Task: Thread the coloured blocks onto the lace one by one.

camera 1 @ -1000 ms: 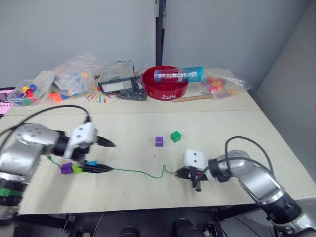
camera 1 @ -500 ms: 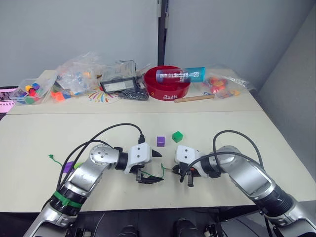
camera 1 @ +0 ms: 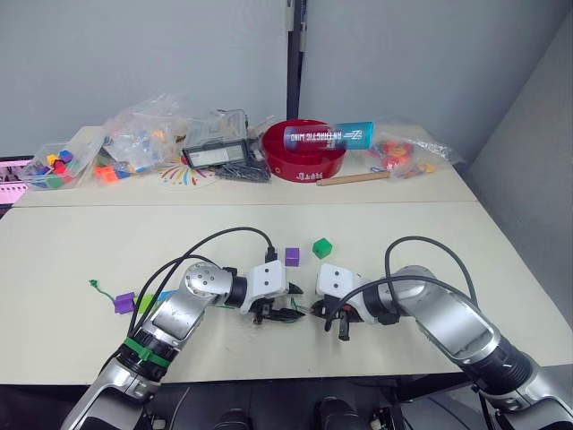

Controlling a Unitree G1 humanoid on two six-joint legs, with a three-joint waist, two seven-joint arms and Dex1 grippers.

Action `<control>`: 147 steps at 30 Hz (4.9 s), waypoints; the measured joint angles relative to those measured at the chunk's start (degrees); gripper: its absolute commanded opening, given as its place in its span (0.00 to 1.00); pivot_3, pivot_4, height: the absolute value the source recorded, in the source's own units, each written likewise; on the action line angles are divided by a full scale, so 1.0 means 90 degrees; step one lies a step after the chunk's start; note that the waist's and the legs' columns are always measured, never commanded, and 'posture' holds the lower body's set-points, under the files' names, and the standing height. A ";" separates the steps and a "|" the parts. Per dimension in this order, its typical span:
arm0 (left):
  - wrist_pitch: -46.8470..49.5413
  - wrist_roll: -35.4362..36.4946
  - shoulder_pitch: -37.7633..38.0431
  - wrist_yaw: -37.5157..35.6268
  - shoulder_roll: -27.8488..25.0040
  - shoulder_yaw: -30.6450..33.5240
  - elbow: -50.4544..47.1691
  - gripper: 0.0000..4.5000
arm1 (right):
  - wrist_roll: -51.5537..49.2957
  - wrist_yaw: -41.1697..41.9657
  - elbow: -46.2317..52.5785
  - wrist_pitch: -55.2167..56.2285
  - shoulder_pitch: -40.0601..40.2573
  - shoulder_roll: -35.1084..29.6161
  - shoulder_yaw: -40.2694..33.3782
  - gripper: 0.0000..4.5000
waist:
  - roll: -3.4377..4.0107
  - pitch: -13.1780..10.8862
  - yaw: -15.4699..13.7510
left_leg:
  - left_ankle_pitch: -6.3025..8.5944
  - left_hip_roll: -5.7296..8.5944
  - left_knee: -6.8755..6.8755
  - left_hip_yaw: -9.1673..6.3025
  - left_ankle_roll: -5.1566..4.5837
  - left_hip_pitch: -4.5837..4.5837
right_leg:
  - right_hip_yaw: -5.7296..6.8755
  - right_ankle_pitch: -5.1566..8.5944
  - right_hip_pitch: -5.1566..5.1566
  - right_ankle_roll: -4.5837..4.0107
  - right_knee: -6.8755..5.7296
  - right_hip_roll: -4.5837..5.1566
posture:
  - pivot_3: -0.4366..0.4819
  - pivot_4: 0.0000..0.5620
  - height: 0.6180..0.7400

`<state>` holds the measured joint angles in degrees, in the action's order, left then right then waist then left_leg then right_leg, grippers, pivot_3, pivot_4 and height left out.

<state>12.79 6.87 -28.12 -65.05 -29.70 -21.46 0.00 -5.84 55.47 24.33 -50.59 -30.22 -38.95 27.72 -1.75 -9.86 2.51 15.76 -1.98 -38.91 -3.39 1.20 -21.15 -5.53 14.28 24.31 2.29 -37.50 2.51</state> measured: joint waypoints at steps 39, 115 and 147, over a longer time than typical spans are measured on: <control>0.0294 0.0791 0.1059 -0.0130 -0.0658 0.1304 -0.0090 0.00 | -0.0762 -0.2486 -0.0035 0.0107 0.1734 0.1672 -0.2696 0.99 | 0.0000 0.0000 0.0003 | 0.0000 -0.0002 0.0005 0.0002 0.0000 0.0000 | 0.0000 0.0000 0.0002 0.0000 0.0001 0.0002 | 0.48 0.27 1.00; 0.0277 0.0999 0.1176 -0.0217 -0.0840 0.1487 -0.0356 0.00 | -0.0769 -0.3594 0.1418 0.0909 0.3922 0.2220 -0.1966 0.99 | -0.0001 0.0002 0.0092 | -0.0001 -0.0002 0.0019 0.0004 0.0004 -0.0003 | 0.0000 -0.0007 -0.0009 0.0013 0.0046 0.0007 | 0.48 0.27 1.00; 0.1054 0.1143 0.1548 -0.0047 -0.1328 0.1512 -0.1717 0.00 | 0.0003 0.3248 -0.5470 0.6498 -0.1052 0.0823 -0.0544 0.35 | 0.0002 -0.0002 0.0124 | 0.0000 -0.0003 0.0019 0.0004 0.0001 0.0001 | 0.0001 -0.0011 -0.0009 0.0009 0.0041 0.0010 | 0.48 0.27 1.00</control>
<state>22.27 17.16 -14.19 -65.47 -41.65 -7.85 -15.45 -5.82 84.71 -24.90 7.89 -39.69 -31.54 22.83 -1.73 -9.88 3.62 15.76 -2.01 -38.74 -3.35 1.20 -21.15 -5.52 14.18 24.22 2.37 -37.14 2.60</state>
